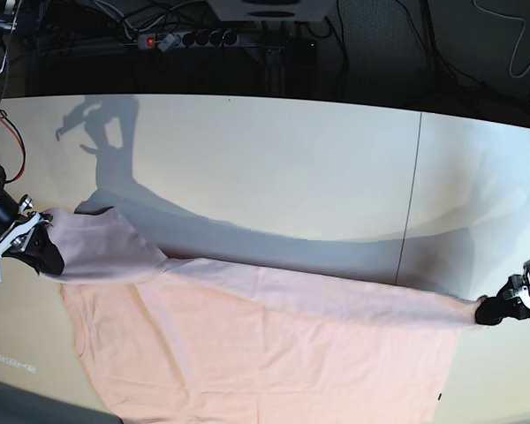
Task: Fold the T-shirt properly
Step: 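Lift the shirt with both grippers and drag it toward the robot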
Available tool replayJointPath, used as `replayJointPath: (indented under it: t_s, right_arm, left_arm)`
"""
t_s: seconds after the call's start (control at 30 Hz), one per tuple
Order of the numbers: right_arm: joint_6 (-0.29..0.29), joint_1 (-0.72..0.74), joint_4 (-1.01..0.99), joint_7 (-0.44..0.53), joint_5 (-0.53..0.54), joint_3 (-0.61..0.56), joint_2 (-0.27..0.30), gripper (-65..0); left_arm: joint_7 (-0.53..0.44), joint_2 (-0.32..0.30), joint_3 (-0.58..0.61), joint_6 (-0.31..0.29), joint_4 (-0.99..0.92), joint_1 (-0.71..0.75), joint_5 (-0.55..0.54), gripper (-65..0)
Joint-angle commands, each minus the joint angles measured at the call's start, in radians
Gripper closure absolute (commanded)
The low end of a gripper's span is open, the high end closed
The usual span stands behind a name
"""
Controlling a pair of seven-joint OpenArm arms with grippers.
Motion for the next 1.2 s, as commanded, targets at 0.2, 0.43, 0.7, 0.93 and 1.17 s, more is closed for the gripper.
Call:
replayJointPath:
  t_s: [0.2, 0.43, 0.7, 0.93, 1.17]
  right_arm:
    - [0.044, 0.021, 0.013, 0.027, 0.016, 0.012, 0.052, 0.0]
    - [0.044, 0.053, 0.004, 0.040, -0.007, 0.011, 0.055, 0.0]
    - [0.044, 0.200, -0.096, 0.043, -0.024, -0.034, 0.055, 0.0]
    - [0.044, 0.424, -0.271, 0.051, -0.077, -0.271, 0.054, 0.0]
    - [0.044, 0.600, -0.439, 0.075, -0.139, -0.428, 0.048, 0.0]
  left_arm:
    - [-0.021, -0.040, -0.010, -0.024, 0.011, -0.031, -0.034, 0.0]
    - [-0.081, -0.039, -0.010, -0.024, 0.011, -0.048, 0.018, 0.0]
    - [-0.180, 0.012, -0.010, -0.024, -0.037, -0.097, 0.163, 0.0]
    - [-0.308, 0.098, 0.027, -0.024, -0.232, -0.209, 0.320, 0.0]
    - [-0.451, 0.119, 0.105, -0.024, -0.344, -0.284, 0.467, 0.0]
